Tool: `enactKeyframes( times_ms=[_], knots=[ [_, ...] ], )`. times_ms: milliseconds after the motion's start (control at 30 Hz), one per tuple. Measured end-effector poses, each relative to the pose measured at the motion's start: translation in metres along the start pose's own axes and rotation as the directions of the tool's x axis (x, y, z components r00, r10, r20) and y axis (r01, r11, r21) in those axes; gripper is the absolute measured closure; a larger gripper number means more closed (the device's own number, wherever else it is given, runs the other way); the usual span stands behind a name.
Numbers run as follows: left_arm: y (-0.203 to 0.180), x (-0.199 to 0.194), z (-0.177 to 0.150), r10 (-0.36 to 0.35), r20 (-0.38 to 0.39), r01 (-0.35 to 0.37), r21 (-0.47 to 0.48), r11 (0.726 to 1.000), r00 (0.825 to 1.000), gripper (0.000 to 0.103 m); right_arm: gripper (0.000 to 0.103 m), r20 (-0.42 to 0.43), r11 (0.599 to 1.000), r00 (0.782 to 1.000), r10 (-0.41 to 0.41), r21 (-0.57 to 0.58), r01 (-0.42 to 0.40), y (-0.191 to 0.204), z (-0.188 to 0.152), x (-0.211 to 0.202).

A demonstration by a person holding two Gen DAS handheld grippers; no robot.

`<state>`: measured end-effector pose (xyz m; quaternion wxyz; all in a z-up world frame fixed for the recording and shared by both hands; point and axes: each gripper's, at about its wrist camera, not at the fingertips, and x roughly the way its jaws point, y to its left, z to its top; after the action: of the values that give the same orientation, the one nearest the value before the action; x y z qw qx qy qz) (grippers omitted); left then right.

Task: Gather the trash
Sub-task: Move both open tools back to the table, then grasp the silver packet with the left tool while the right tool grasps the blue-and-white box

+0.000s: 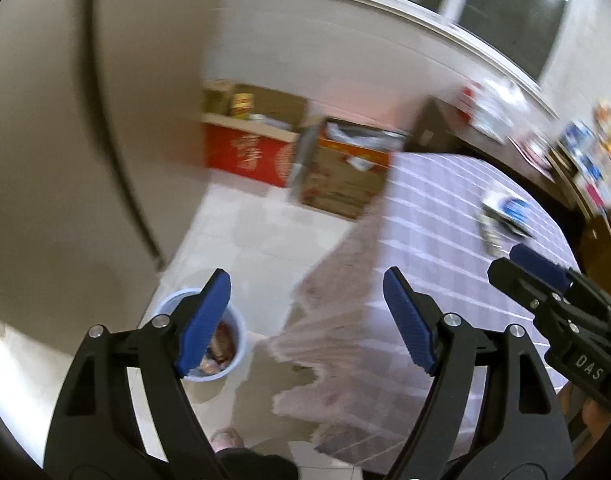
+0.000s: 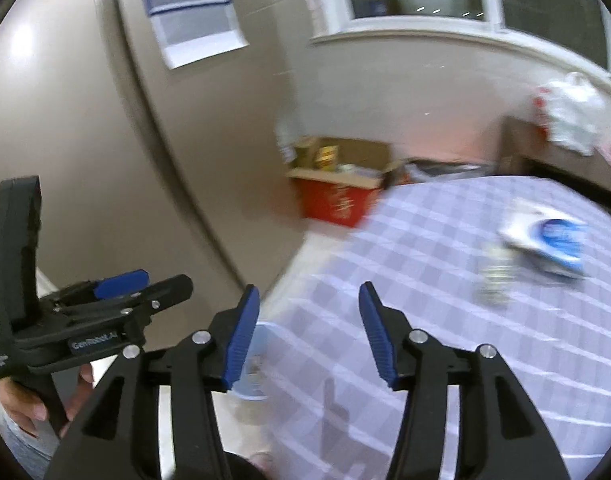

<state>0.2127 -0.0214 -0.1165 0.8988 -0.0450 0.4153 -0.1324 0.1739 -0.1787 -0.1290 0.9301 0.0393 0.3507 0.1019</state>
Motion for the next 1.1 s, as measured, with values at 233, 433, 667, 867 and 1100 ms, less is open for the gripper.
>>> enactKeyframes(
  times_ms=[233, 433, 667, 867, 1100],
  knots=[
    [-0.127, 0.048, 0.01, -0.081, -0.053, 0.09, 0.187, 0.978, 0.995, 0.023, 0.049, 0.015, 0.972, 0.973, -0.229, 0.066, 0.227, -0.133, -0.015, -0.049],
    [-0.192, 0.09, 0.014, -0.074, -0.1, 0.099, 0.281, 0.955, 0.992, 0.023, 0.047, -0.02, 0.955, 0.962, -0.271, 0.115, 0.272, -0.205, -0.017, -0.046],
    [-0.206, 0.128, 0.018, -0.041, -0.138, 0.082, 0.302, 0.95, 0.99, 0.023, 0.04, -0.062, 0.955, 0.956, -0.287, 0.057, 0.29, -0.219, -0.013, -0.02],
    [-0.211, 0.143, 0.018, -0.021, -0.144, 0.068, 0.334, 0.94, 0.989, 0.035, 0.038, -0.076, 0.946, 0.943, -0.324, -0.059, 0.32, -0.21, -0.002, 0.015],
    [-0.195, 0.141, 0.03, -0.048, -0.129, 0.085, 0.299, 0.951, 0.991, 0.087, 0.037, -0.068, 0.934, 0.939, -0.336, -0.152, 0.323, -0.194, 0.005, 0.045]
  ],
)
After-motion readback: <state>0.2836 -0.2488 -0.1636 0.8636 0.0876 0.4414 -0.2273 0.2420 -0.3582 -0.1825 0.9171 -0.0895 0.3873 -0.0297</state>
